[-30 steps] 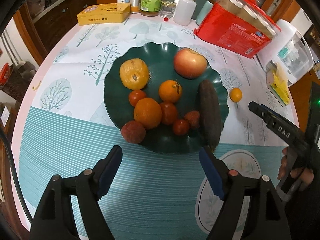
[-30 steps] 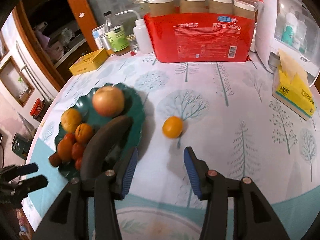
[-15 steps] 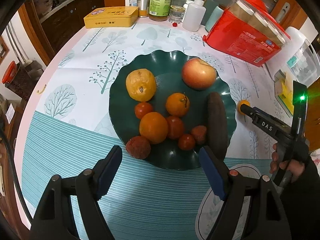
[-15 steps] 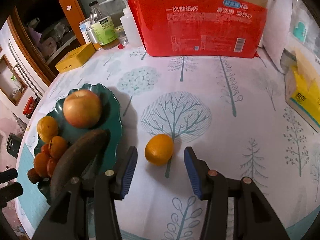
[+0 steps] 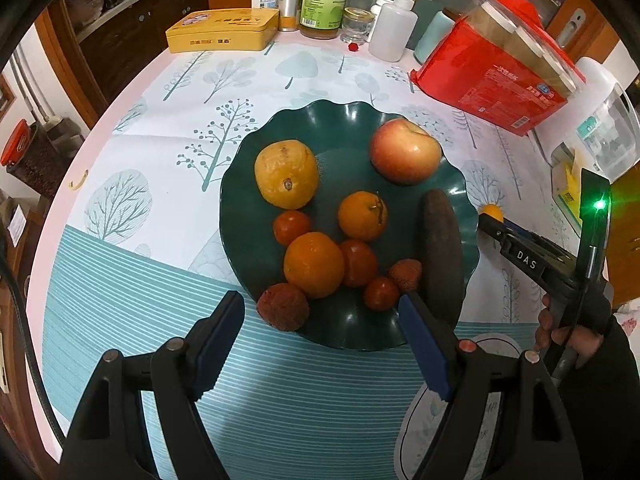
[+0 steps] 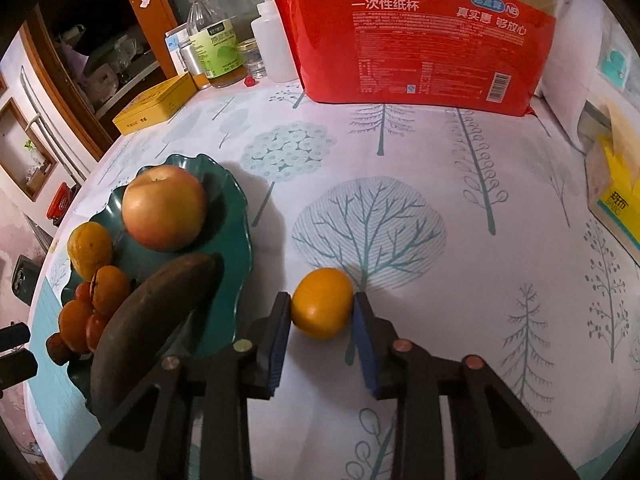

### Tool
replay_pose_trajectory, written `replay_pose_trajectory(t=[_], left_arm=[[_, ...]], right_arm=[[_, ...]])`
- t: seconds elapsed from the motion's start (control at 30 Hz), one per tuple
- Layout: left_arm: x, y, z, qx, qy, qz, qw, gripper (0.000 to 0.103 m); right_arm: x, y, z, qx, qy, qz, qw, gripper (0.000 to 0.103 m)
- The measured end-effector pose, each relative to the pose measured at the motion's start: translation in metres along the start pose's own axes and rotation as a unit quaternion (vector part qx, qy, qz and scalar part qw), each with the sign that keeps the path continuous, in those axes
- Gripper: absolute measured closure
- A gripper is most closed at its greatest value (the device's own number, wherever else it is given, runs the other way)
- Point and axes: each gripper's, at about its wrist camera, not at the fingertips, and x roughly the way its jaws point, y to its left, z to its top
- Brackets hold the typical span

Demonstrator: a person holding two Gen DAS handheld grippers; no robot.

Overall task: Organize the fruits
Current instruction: 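Move right tool to the small yellow orange and grasp it, then carry the small yellow orange with right tool onto green plate and open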

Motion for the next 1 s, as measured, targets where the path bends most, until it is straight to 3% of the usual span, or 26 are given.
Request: replay_pose_trajectory(t=[0.33, 0.73, 1.0], left_arm=[[-0.010, 0.002, 0.000, 0.020, -0.004, -0.024, 0.9995, 0.025], [-0.040, 0.019, -0.016, 0.039, -0.031, -0.046, 0.9977, 0.025], [-0.059, 0.022, -0.040, 0.054, -0.041, -0.050, 0.9965, 0.025]], right_arm=[[-0.033, 0.018, 0.000, 0.018, -0.027, 0.018, 0.999, 0.072], [-0.046, 0.056, -0.015, 0.022, -0.030, 0.037, 0.999, 0.071], [-0.075, 0.061, -0.039, 0.046, -0.064, 0.030, 0.996, 0.053]])
